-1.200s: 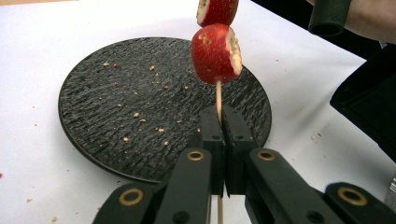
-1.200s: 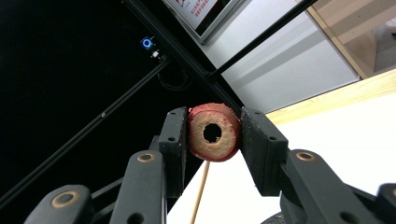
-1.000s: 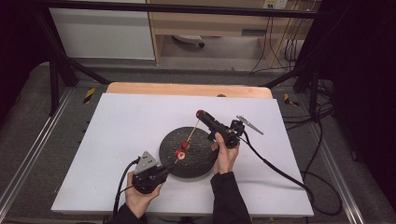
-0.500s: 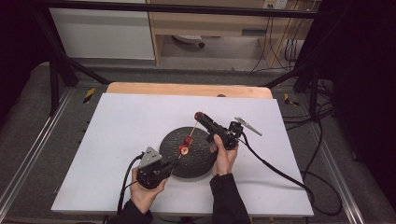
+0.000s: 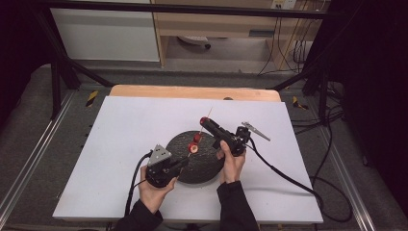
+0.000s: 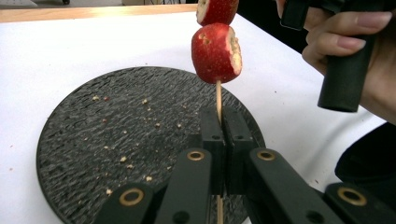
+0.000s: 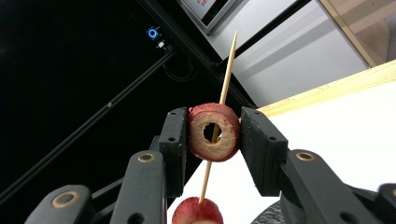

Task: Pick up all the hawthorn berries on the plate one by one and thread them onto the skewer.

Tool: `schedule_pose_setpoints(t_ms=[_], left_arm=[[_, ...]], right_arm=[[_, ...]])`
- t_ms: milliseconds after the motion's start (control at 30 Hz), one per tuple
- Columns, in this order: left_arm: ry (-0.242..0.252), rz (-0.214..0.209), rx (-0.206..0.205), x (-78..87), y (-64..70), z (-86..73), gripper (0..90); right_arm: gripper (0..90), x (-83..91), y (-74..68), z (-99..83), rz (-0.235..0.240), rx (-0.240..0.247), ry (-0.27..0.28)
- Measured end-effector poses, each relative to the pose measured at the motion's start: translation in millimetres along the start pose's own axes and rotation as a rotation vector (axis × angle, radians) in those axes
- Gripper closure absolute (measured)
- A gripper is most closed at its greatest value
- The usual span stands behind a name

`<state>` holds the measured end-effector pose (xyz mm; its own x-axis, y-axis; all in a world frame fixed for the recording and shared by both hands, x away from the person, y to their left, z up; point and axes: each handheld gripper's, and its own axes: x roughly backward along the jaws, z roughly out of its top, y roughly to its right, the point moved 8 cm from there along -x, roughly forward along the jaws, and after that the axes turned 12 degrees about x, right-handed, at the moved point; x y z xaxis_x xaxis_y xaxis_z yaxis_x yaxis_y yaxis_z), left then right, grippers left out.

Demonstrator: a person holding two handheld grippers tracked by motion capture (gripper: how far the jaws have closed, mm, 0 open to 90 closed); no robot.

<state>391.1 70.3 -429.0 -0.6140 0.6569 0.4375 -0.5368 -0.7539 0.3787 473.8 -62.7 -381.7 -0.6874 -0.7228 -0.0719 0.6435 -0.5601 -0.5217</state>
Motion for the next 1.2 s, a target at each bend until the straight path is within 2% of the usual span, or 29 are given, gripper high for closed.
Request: schedule_pose_setpoints(t_ms=[400,767,1033,1200], left_arm=[[0.003,-0.002,0.000,-6.9,0.3,8.8,88.7],[-0.004,-0.013,0.004,-8.6,-1.1,8.7,88.7],[-0.017,0.000,0.005,-4.3,-12.1,2.8,88.7],[-0.029,0.007,0.009,1.5,-21.8,0.2,88.7]], right_arm=[[63.0,1.0,-2.8,-5.9,0.006,0.013,-0.020],[62.1,1.3,-2.3,-8.1,0.000,0.026,-0.049],[47.8,6.3,2.2,-5.7,-0.035,0.112,-0.121],[32.0,12.1,9.1,-6.0,-0.056,0.185,-0.210]])
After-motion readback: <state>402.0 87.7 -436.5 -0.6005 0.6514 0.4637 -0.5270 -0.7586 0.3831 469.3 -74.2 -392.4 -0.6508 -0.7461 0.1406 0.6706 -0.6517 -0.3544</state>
